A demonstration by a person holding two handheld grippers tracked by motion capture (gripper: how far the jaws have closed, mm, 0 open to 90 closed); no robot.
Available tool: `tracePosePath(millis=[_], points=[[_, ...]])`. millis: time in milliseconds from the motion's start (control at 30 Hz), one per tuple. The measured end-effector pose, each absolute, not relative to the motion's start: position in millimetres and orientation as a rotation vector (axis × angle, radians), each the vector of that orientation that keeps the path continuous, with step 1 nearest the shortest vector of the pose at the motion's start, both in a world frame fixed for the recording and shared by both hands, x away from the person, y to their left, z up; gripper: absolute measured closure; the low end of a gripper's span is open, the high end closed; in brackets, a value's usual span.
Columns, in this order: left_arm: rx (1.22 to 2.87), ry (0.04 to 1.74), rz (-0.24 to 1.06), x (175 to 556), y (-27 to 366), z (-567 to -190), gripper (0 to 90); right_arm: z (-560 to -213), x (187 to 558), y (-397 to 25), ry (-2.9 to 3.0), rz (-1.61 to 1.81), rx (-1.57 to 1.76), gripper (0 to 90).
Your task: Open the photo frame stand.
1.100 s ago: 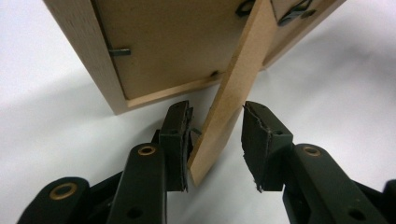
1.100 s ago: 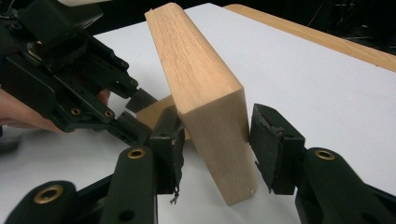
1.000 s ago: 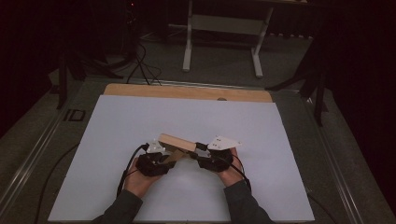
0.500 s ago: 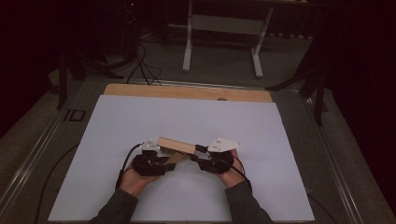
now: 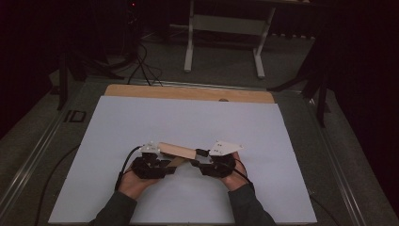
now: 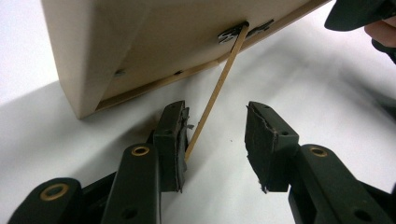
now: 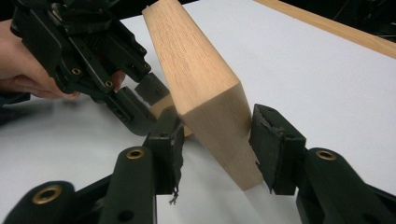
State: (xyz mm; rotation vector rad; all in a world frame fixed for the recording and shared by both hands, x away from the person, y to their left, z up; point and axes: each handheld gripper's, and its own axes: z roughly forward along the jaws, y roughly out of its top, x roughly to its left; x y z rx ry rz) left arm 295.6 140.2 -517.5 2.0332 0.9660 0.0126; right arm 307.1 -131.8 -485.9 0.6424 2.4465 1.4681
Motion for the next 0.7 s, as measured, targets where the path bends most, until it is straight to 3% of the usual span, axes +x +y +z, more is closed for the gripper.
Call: tracePosePath(millis=[700], points=[[1.996,1.001,0.043,285,156,-515,55.8,-486,307,-132,2.455,1.44,0.639,46.4]])
